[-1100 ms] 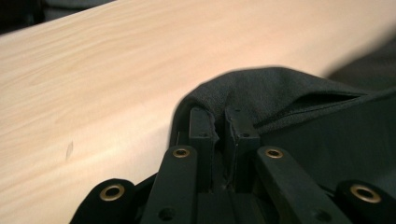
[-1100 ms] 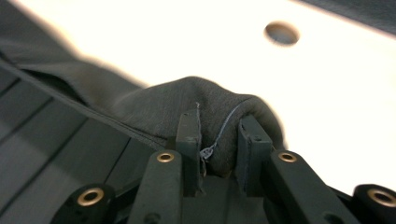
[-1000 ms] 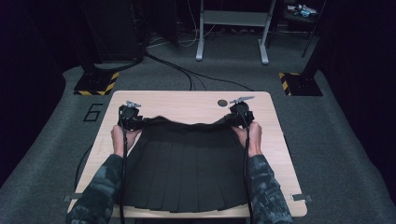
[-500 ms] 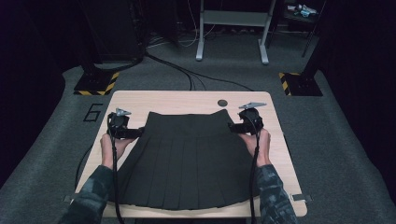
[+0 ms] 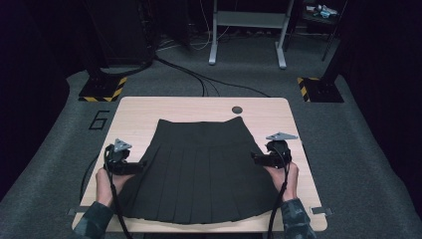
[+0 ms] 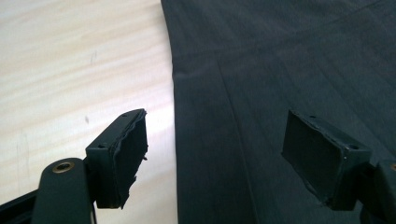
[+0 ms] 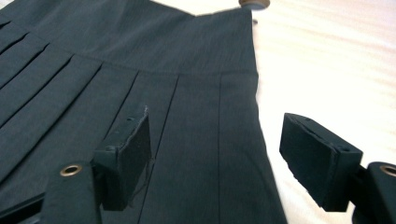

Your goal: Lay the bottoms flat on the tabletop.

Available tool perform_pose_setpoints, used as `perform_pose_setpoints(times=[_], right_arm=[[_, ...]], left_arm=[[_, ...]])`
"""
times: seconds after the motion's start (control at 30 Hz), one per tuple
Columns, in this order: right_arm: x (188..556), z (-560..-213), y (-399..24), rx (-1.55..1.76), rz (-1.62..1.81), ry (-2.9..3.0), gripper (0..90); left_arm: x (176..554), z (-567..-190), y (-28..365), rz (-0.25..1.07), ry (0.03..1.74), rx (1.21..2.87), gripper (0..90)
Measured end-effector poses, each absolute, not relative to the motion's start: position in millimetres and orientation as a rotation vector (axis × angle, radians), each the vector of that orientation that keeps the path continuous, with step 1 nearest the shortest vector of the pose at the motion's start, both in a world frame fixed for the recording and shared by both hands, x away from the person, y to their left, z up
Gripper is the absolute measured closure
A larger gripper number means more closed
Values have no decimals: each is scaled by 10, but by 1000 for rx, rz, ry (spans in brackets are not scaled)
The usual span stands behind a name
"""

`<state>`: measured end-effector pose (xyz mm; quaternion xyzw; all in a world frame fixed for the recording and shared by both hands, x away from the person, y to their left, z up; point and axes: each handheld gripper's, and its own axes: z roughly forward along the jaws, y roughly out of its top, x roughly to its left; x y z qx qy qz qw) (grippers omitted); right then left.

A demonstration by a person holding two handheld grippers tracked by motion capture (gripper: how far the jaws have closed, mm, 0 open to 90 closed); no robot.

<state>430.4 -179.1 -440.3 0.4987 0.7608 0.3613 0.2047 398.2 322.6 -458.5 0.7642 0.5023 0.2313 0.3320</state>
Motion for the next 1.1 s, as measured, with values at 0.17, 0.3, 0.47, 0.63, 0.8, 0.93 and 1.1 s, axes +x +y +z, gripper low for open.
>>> perform_pose_setpoints(times=[0.17,0.3,0.47,0.63,0.8,0.93,1.1], right_arm=[[4135,-4534,-1856,1404,989,2115,250],[4032,-4649,-1872,1418,968,2125,263],[3946,-4741,-1898,1403,945,2139,286],[3874,-4794,-1921,1410,952,2130,321],[3817,-4839,-1957,1414,950,2132,346],[3796,-4880,-1968,1427,934,2143,346],[3771,-4933,-1994,1443,940,2141,338]], left_arm=[[3744,-4718,3275,573,1327,1983,269],[3587,-4814,3265,560,1331,2007,312],[3426,-4915,3299,542,1349,2004,391],[3280,-5014,3320,504,1360,2022,516],[3161,-5090,3280,445,1336,2051,675],[3111,-5078,3203,413,1302,2087,684],[3068,-5080,3146,357,1269,2142,643]])
